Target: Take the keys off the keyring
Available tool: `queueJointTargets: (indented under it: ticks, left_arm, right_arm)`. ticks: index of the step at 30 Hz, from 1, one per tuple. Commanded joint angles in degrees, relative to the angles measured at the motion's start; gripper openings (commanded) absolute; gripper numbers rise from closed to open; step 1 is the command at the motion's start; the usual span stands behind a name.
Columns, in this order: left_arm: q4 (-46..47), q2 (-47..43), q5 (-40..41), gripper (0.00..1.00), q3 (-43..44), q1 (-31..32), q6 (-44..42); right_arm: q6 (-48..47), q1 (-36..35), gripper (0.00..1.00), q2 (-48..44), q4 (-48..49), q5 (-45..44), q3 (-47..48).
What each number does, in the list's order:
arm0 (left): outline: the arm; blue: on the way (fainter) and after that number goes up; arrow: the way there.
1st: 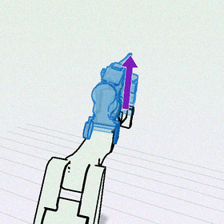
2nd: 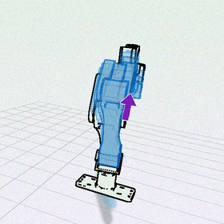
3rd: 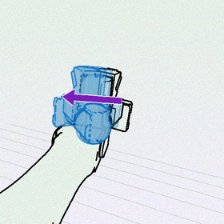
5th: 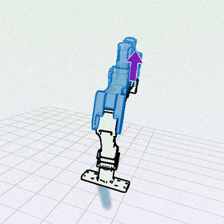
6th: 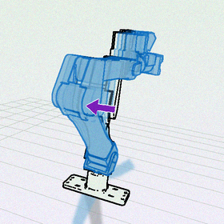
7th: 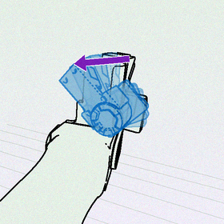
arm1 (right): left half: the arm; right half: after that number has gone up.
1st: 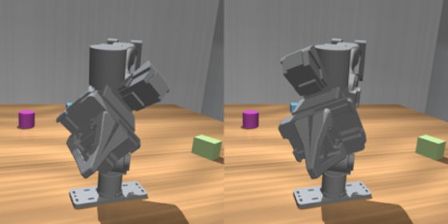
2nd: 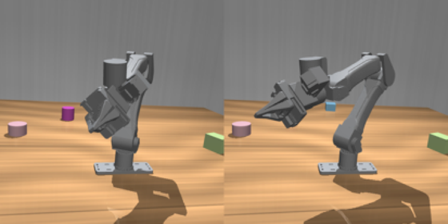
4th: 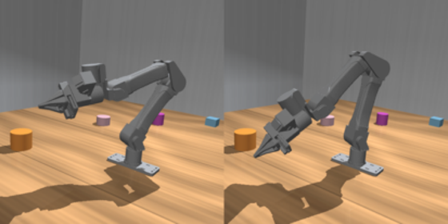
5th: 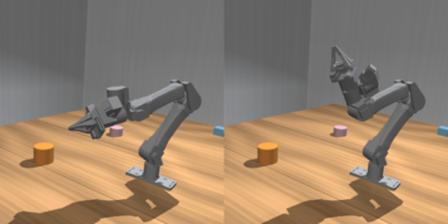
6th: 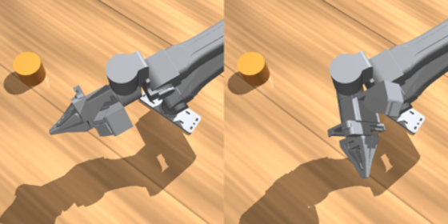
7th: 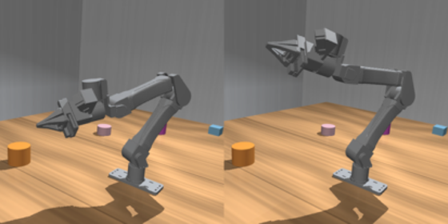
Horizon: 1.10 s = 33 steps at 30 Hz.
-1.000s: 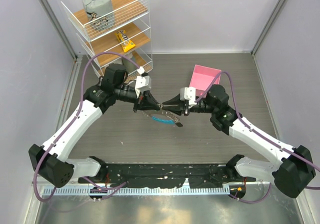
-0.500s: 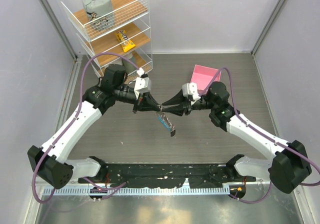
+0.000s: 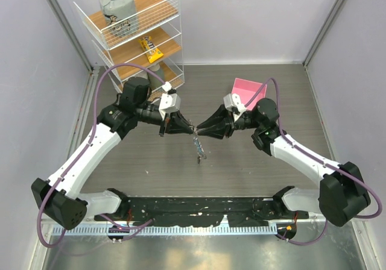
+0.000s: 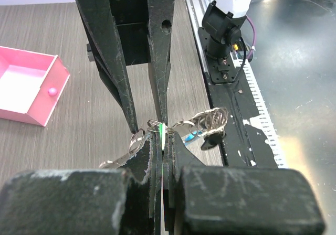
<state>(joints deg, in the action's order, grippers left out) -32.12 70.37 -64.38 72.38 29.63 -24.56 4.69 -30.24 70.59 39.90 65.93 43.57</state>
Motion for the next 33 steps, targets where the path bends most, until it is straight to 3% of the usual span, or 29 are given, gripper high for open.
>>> queueJointTargets:
  ticks: [1, 11, 19, 23, 27, 33]
  left_arm:
    - [3.47, -1.99, -2.42, 0.00, 0.66, 0.08, -1.11]
    - [3.64, -1.46, -3.12, 0.00, 0.83, 0.08, -0.93]
    - [3.73, -1.38, -2.77, 0.00, 1.01, 0.08, -0.76]
    - [3.38, -1.64, -2.85, 0.00, 1.27, 0.08, -0.93]
    - [3.29, -1.64, -1.98, 0.00, 1.19, 0.08, -0.93]
    - [1.98, 0.29, -0.40, 0.00, 2.94, 0.08, 1.44]
  right_arm:
    - [5.85, 0.62, 0.31, 0.95, 8.08, 2.01, -0.42]
    - [10.16, 0.62, 0.30, 2.79, 14.23, 2.10, -0.24]
    - [17.46, 0.62, 0.22, 5.26, 23.91, 3.41, -0.77]
    - [17.29, 0.62, 0.20, 5.26, 23.65, 3.42, -0.94]
    - [16.85, 0.53, 0.06, 5.00, 22.86, 3.50, -0.77]
    - [11.77, 0.62, 0.05, 1.49, 17.52, 2.27, -1.56]
